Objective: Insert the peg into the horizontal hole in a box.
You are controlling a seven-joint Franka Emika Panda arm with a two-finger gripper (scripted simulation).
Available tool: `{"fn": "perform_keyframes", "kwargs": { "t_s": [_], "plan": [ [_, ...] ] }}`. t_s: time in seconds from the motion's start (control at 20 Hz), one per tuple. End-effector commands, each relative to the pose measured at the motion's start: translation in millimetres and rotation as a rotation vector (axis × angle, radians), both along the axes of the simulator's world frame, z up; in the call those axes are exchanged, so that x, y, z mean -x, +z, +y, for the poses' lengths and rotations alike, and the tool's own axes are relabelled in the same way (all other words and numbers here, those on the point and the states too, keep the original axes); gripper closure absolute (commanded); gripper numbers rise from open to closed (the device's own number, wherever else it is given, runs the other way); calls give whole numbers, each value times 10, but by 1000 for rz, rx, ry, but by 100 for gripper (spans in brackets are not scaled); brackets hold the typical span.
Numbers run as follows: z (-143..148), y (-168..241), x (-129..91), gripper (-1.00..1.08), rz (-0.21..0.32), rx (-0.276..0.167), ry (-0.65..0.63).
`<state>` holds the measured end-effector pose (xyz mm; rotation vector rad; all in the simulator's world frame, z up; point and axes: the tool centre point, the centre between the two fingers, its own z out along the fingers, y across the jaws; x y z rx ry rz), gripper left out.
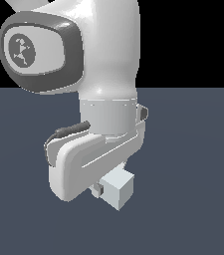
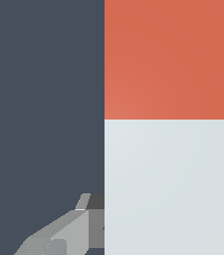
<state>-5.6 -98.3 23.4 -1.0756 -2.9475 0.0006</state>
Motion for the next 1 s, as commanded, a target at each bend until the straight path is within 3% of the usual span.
{"fn": "perform_keyframes", "kwargs": {
  "t_s": [0.0, 0.95],
  "plan": [
    [43, 31, 38, 108, -3, 1, -27],
    [731, 230, 584, 108, -4, 1, -405]
  ]
}}
